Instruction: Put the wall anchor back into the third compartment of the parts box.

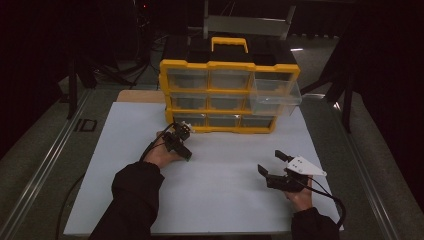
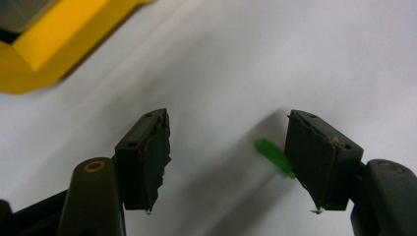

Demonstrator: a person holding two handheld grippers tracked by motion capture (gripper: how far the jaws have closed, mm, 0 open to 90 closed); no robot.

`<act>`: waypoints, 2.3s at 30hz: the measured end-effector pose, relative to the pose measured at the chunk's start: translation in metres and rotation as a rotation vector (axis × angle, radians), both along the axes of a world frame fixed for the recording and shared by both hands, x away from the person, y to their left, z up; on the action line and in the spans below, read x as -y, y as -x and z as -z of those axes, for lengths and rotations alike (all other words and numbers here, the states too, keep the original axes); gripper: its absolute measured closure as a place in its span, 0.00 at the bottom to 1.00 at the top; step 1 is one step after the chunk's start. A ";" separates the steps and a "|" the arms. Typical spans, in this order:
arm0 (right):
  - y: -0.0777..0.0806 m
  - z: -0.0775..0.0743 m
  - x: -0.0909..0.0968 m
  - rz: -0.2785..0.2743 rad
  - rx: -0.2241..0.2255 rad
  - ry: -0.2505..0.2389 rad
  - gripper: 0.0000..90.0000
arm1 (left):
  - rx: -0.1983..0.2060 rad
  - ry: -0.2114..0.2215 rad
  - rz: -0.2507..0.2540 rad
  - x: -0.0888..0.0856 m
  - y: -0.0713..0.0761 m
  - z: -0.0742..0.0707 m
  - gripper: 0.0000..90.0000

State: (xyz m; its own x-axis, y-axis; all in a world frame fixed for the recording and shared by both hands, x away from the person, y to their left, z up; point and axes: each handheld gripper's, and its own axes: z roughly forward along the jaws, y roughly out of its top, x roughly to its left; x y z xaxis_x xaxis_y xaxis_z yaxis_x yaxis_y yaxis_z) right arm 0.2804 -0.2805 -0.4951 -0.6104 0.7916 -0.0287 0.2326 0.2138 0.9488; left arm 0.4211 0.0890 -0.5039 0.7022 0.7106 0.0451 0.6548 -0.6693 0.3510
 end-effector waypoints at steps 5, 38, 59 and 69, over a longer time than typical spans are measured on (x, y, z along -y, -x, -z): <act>0.000 0.000 0.000 0.000 0.000 0.000 0.17 | -0.015 0.006 0.008 -0.005 0.002 -0.001 0.41; 0.000 0.001 -0.001 0.001 -0.003 0.002 0.17 | -0.120 0.042 0.053 -0.015 0.001 -0.005 0.94; 0.000 0.000 -0.001 0.001 -0.002 0.003 0.17 | -0.118 0.066 0.052 -0.016 -0.002 -0.005 0.94; 0.000 0.000 -0.001 0.000 -0.002 0.002 0.17 | -0.094 0.092 0.083 -0.015 -0.003 -0.028 0.94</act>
State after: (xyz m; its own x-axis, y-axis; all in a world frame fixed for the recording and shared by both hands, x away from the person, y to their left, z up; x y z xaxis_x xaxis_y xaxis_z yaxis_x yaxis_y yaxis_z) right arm 0.2808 -0.2797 -0.4956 -0.6105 0.7915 -0.0291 0.2344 0.2156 0.9479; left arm 0.4237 0.1040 -0.4764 0.7567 0.6481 -0.0862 0.6315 -0.6902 0.3533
